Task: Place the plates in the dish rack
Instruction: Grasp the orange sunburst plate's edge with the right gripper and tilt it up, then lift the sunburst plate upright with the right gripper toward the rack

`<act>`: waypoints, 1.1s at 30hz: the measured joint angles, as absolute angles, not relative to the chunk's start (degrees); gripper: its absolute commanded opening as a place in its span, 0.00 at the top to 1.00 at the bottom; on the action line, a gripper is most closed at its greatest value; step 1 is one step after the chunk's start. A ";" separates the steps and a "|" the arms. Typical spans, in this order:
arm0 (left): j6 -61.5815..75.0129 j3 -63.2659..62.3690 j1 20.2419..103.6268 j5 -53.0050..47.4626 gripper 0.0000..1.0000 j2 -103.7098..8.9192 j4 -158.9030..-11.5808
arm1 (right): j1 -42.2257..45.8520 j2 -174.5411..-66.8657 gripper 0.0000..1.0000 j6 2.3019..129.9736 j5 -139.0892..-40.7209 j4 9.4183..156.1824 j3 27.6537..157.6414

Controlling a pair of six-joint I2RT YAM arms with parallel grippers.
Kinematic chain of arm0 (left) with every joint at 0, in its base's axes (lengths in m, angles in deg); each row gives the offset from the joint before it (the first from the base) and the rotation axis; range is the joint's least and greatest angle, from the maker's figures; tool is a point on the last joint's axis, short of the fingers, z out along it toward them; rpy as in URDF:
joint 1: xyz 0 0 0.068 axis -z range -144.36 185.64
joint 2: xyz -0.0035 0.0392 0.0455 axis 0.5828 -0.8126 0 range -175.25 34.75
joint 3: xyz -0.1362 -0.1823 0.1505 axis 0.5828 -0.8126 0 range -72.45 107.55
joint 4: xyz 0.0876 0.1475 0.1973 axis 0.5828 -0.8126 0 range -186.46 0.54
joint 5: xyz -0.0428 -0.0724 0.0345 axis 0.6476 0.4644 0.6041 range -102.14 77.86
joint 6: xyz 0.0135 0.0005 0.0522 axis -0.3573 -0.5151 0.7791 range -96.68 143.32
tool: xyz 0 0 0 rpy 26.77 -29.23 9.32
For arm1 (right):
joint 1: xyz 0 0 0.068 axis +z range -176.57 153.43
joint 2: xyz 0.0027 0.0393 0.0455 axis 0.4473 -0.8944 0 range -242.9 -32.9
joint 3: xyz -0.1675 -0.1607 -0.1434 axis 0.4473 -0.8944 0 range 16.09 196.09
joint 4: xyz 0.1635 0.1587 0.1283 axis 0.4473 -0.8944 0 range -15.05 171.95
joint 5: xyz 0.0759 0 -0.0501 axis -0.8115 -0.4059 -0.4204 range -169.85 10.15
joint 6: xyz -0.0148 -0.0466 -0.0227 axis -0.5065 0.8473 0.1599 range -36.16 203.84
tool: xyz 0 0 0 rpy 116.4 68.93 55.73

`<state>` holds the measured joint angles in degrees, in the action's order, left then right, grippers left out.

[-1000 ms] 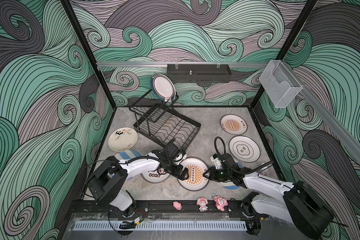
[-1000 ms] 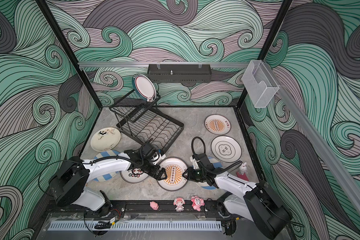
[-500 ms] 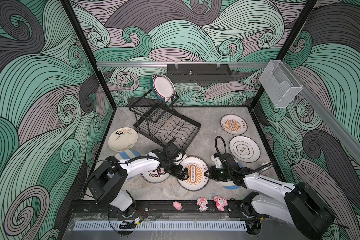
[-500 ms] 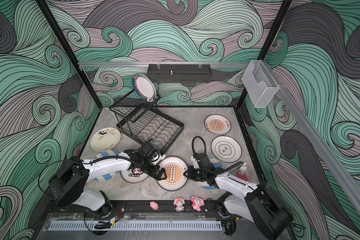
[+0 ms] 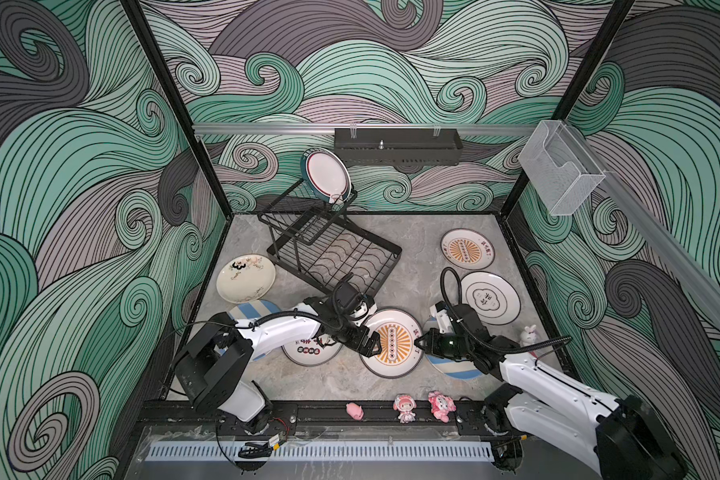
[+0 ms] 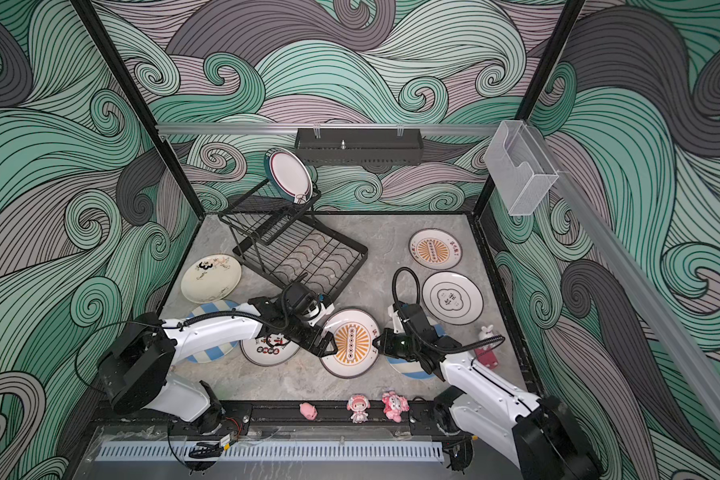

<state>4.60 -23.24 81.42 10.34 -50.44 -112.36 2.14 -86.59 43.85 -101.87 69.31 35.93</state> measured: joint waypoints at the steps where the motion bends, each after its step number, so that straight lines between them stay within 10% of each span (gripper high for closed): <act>1: 4.40 -22.69 81.40 9.77 0.01 -49.78 -112.73 | 1.13 -85.57 1.00 44.51 -101.87 67.62 36.50; 15: 2.72 -22.41 69.40 6.34 0.01 -29.33 -118.48 | -5.34 -84.82 1.00 54.71 -102.97 52.69 51.78; 33: 3.14 -24.83 42.87 5.94 0.01 -17.52 -125.12 | -0.70 -110.31 1.00 71.37 -93.50 50.33 98.00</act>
<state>3.14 -24.83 42.87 5.94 -17.52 -125.12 -0.70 -110.31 71.37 -93.50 50.33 98.00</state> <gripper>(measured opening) 0.986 0.078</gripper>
